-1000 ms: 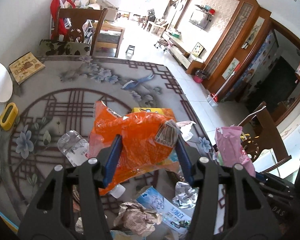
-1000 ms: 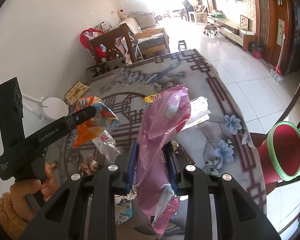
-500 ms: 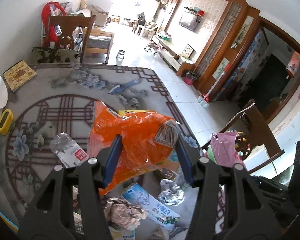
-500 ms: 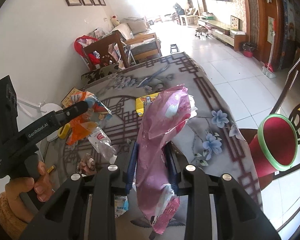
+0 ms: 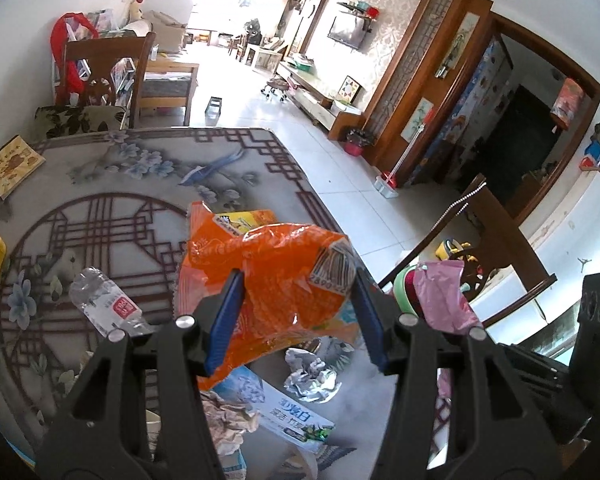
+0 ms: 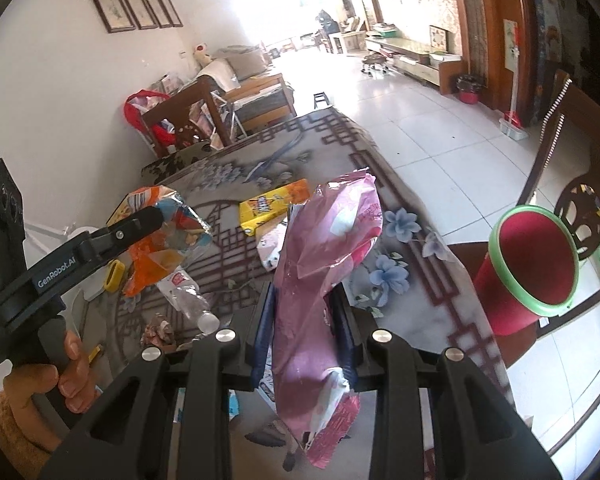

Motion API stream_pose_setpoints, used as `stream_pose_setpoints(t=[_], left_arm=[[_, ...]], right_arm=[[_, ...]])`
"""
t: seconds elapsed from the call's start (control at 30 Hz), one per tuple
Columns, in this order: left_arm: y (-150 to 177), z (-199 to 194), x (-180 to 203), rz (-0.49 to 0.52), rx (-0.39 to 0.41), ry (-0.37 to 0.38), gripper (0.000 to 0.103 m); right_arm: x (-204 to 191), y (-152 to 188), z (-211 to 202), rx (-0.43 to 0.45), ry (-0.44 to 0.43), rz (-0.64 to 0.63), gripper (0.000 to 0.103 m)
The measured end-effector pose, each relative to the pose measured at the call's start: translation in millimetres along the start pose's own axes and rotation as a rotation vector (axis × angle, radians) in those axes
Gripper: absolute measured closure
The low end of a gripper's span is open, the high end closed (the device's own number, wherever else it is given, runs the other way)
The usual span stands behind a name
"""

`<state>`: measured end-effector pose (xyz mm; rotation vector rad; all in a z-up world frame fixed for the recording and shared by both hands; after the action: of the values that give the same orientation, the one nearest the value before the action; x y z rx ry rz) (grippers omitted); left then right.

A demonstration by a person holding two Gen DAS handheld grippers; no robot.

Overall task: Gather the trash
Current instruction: 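Carry the pink wrapper and orange bag to the red bucket and release both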

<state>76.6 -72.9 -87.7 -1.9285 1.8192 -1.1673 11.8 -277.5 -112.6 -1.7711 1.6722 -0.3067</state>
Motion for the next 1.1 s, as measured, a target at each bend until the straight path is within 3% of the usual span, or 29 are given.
stream_pose_setpoints(t=[0.47, 1.1], left_arm=[[7, 19, 22, 0.022, -0.035, 0.0, 0.051], [13, 67, 87, 0.094, -0.092, 0.041, 0.051]], right_arm=[[38, 3, -7, 0.001, 0.028, 0.056, 0.073], [107, -3, -24, 0.027, 0.075, 0.135, 0.073]])
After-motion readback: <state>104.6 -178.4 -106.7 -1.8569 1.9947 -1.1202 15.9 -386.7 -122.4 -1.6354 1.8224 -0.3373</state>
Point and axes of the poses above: each gripper's, at about its wrist camera, not at the fingertips, and z roughly the way its jaws point, x to its right, y to its underside, the point moved 3 cm from there along z, roughly the way its jaws point, and after that the axes turned 4 degrees about -z, right-handed, at the moved point
